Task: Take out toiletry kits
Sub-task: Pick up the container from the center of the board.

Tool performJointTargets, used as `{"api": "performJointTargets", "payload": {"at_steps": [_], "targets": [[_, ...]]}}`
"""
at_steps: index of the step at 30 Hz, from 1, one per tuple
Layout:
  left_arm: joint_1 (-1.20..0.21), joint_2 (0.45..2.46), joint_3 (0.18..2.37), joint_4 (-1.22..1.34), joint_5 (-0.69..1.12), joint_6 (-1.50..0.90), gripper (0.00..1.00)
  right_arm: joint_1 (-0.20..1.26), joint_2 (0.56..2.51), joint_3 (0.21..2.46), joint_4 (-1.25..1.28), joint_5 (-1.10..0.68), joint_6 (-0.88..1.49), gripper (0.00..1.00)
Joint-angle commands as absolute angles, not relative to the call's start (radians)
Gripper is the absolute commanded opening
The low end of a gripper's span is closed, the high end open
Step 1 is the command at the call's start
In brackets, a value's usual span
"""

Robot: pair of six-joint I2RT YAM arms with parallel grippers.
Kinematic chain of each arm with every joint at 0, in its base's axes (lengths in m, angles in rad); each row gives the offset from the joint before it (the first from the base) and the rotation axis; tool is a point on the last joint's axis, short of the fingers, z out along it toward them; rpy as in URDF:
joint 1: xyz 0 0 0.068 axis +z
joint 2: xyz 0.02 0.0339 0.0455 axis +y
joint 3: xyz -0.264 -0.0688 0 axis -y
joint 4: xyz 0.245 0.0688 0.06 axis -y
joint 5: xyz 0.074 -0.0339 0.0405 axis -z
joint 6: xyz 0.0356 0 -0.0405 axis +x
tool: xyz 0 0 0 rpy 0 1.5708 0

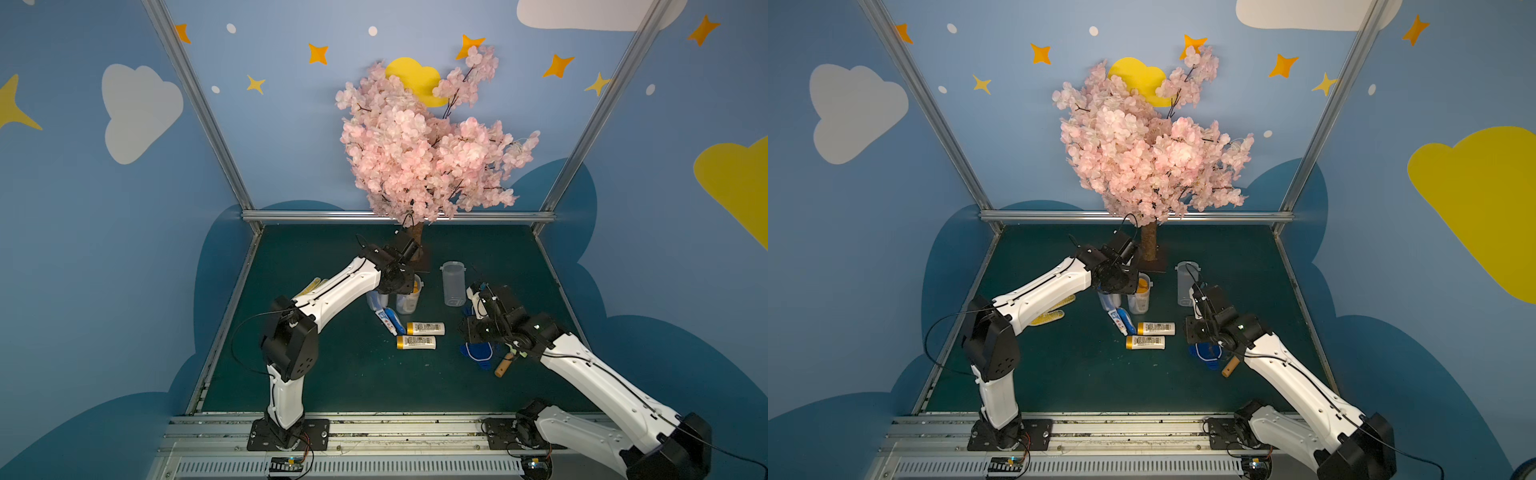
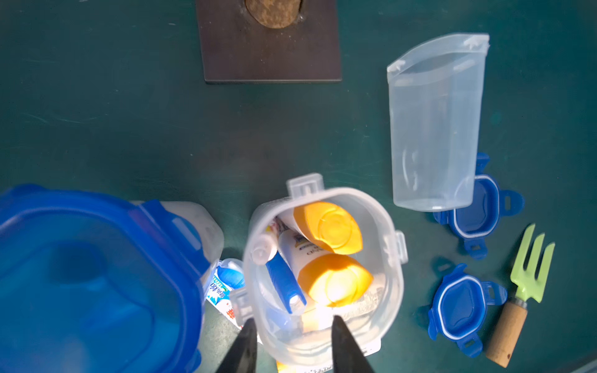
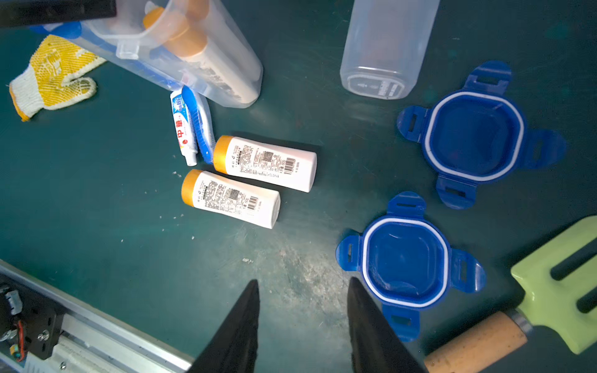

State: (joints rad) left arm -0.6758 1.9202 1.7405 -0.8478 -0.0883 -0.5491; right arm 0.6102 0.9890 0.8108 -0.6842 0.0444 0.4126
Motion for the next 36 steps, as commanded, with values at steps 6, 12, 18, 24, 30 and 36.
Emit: {"api": "performJointTargets", "payload": {"at_steps": [6,12,18,24,30,36], "targets": [[-0.689,1.991,1.796,-0.918,-0.094,-0.551,0.2,0.596,0.887,0.753,-0.632,0.113,0.425,0.47],[-0.69,1.997,1.802,-0.937,-0.105,-0.555,0.25,0.593,0.906,0.757,-0.619,0.103,0.417,0.46],[-0.693,2.038,1.833,-0.955,-0.106,-0.549,0.24,0.592,0.911,0.741,-0.586,0.099,0.42,0.46],[-0.695,2.08,1.864,-0.956,-0.096,-0.55,0.11,0.589,0.887,0.72,-0.568,0.084,0.404,0.48],[-0.688,2.052,1.867,-0.97,-0.038,-0.542,0.03,0.591,0.799,0.639,-0.411,-0.094,0.205,0.66],[-0.651,1.947,1.817,-0.94,0.136,-0.504,0.03,0.602,0.717,0.537,-0.187,-0.209,0.127,0.84]]}}
